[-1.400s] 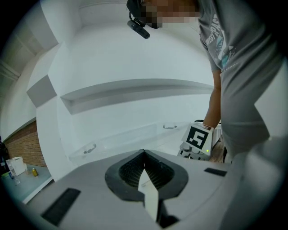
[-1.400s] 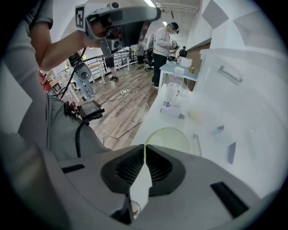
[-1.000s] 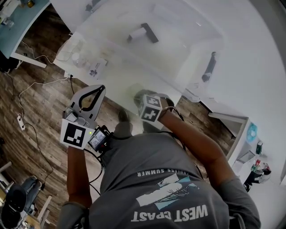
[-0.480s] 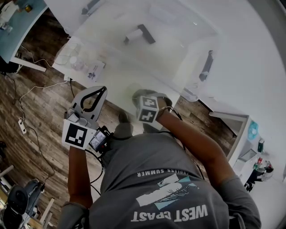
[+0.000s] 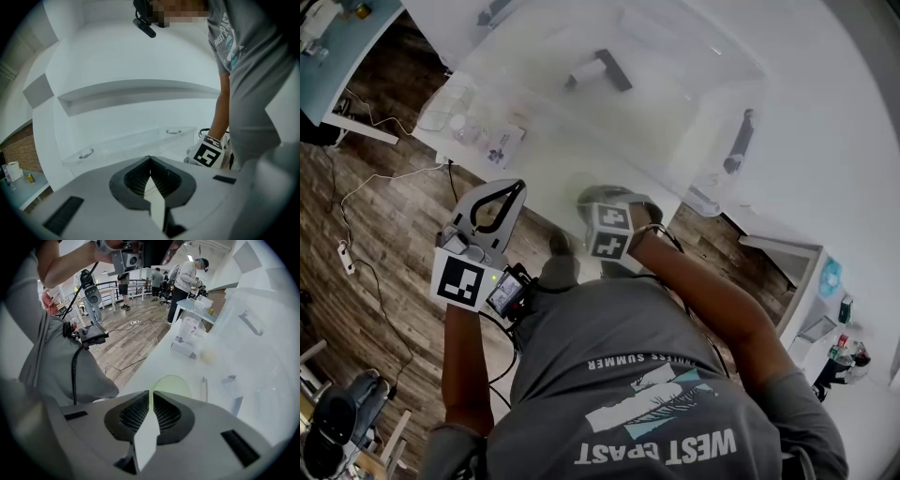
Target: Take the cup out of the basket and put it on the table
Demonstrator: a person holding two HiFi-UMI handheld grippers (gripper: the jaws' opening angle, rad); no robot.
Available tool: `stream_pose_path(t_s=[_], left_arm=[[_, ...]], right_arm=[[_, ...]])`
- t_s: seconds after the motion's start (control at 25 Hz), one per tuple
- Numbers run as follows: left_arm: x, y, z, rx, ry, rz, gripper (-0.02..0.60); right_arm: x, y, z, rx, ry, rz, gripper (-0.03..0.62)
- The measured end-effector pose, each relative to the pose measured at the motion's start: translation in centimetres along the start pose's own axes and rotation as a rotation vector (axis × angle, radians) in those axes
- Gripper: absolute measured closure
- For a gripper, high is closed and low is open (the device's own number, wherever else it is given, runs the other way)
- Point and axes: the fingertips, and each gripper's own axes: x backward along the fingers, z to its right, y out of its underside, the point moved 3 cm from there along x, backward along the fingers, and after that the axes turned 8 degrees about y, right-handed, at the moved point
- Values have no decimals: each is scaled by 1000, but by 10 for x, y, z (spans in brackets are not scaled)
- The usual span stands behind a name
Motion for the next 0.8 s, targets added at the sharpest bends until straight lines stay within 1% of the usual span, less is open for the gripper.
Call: stream_pose_path(t_s=[0.16,0.4,0.8], left_arm=[[1,2,0,4,3,-4,572],[-1,-3,3,0,8,6,572],[-13,-6,14,-6,51,8,572]], right_arm=[[3,-2,-2,3,-8,7,556],[8,1,-3,-11,4,10,556],[18,1,-2,-28,45,63,556]])
